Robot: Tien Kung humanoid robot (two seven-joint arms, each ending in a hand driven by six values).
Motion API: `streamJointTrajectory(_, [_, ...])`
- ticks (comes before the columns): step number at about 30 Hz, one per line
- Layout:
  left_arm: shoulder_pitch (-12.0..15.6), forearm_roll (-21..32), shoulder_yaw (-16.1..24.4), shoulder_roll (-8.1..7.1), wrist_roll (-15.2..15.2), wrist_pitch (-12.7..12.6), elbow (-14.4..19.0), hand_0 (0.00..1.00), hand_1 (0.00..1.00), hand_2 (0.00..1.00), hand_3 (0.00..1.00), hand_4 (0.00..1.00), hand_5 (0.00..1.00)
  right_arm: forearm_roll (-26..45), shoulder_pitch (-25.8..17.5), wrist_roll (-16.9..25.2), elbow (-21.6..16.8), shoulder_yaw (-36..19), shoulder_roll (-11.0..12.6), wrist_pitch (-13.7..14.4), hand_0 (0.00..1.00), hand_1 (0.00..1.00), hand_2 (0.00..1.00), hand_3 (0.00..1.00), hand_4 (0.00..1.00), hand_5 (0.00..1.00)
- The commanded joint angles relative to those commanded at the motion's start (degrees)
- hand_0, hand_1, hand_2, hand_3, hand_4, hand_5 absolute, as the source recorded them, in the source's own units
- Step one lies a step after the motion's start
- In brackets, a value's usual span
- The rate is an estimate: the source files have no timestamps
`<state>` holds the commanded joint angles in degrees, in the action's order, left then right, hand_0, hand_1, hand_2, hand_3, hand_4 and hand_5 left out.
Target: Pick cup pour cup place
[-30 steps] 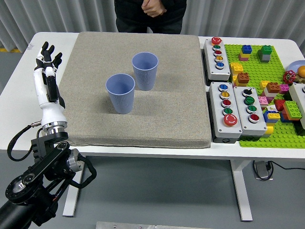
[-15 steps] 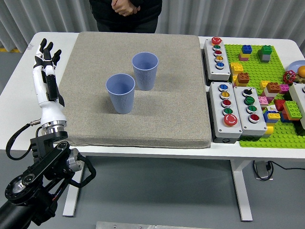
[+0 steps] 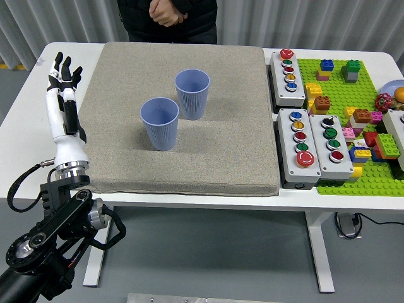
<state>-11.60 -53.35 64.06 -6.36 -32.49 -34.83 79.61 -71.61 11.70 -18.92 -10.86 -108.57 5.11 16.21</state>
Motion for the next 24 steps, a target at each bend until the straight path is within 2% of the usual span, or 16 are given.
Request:
streamJointTrajectory(8, [0.0,-1.4,0.0,-0.03,2.6,1.4,0.0,0.859,0.846,0.947,0.963,0.719,0.998,0.2,-0.1,0.1,0.0,0.1,0.0,0.0,0.677,0.621,0.577,0.566,0.002,0.175])
streamJointTrajectory(24, [-0.3,-0.8,0.2,0.12,0.6,-0.2,0.1,0.857,0.848,0.943,0.955,0.714,0.998,0.7,0.3,0.2,0.1,0.3,0.1,0.1,0.676,0.621,0.577,0.566,0.002,0.176])
